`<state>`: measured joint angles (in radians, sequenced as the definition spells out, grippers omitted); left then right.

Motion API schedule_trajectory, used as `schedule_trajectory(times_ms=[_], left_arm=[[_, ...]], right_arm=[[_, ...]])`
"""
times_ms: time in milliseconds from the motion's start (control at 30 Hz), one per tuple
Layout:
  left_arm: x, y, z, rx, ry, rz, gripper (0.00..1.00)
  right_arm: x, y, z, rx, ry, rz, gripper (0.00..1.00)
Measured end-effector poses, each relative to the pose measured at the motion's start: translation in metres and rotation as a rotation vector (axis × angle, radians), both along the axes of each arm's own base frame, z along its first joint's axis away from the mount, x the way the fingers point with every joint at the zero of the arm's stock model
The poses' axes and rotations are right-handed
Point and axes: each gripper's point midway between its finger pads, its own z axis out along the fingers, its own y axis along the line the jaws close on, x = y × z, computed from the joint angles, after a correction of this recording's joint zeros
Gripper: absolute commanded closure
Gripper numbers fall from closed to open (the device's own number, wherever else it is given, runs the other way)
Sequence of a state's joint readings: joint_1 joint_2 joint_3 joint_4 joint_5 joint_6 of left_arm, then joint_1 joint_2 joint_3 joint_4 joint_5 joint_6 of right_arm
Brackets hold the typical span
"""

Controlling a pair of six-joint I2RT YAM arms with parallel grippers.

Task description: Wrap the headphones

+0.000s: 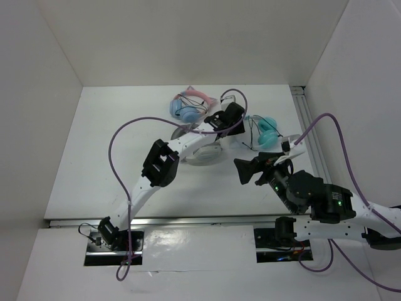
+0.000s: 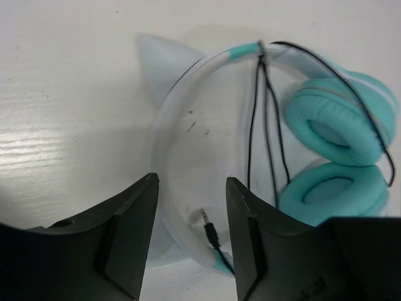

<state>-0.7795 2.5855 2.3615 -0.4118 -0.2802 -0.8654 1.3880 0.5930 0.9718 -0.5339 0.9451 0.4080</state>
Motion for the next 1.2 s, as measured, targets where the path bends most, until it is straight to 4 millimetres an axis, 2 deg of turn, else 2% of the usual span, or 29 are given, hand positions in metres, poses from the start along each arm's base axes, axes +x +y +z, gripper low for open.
schedule_trajectory(times_ms=[133, 233, 267, 333, 400, 467, 567, 633, 700, 733, 833, 867, 900, 967, 1067, 1133, 1200], left_arm=[[0.007, -0.005, 0.013, -0.042, -0.029, 0.002, 0.37], [0.007, -0.009, 0.022, -0.067, -0.039, -0.012, 0.26], [0.005, -0.011, 0.026, -0.074, -0.042, -0.019, 0.15], [0.002, -0.011, 0.035, -0.082, -0.054, -0.026, 0.02], [-0.003, -0.010, 0.053, -0.091, -0.072, -0.031, 0.00], [-0.011, -0.009, 0.079, -0.091, -0.109, -0.039, 0.00], [-0.038, -0.002, 0.126, -0.050, -0.188, -0.065, 0.00], [-0.073, 0.010, 0.166, -0.005, -0.255, -0.088, 0.00], [-0.118, 0.026, 0.210, 0.018, -0.324, -0.115, 0.00], [-0.142, 0.035, 0.229, 0.021, -0.357, -0.133, 0.00], [-0.233, 0.086, 0.288, -0.012, -0.446, -0.175, 0.00], [-0.249, 0.104, 0.299, -0.043, -0.464, -0.154, 0.00], [-0.270, 0.130, 0.305, -0.062, -0.463, -0.163, 0.00], [-0.294, 0.182, 0.308, -0.103, -0.448, -0.137, 0.00], [-0.316, 0.256, 0.282, -0.105, -0.395, -0.069, 0.00], [-0.327, 0.294, 0.262, -0.091, -0.361, -0.033, 0.00], [-0.335, 0.320, 0.242, -0.060, -0.319, -0.010, 0.00]], right_arm=[[0.000, -0.001, -0.001, -0.005, 0.001, 0.000, 0.00], [0.000, -0.003, 0.000, 0.000, 0.000, 0.000, 0.00], [0.000, -0.003, 0.000, 0.001, 0.000, 0.000, 0.00], [0.000, -0.003, 0.000, 0.000, 0.000, 0.000, 0.00], [0.000, -0.003, 0.000, 0.000, 0.000, 0.000, 0.00], [0.000, -0.002, -0.001, -0.002, 0.001, 0.000, 0.00], [0.000, -0.002, -0.002, -0.027, 0.010, -0.003, 0.00], [0.000, -0.001, 0.000, -0.046, 0.020, -0.003, 0.00], [-0.001, 0.000, 0.007, -0.057, 0.027, -0.003, 0.00], [-0.001, 0.000, 0.011, -0.054, 0.029, 0.000, 0.00], [-0.007, 0.003, 0.025, -0.011, 0.042, 0.042, 0.00], [-0.017, 0.012, 0.034, 0.030, 0.046, 0.120, 0.00], [-0.018, 0.011, 0.038, 0.031, 0.041, 0.128, 0.00], [-0.016, 0.002, 0.042, 0.043, 0.034, 0.108, 0.00], [-0.016, -0.007, 0.043, 0.043, 0.031, 0.099, 0.00], [-0.015, -0.011, 0.041, 0.031, 0.030, 0.087, 0.00], [-0.015, -0.012, 0.039, 0.021, 0.030, 0.088, 0.00]])
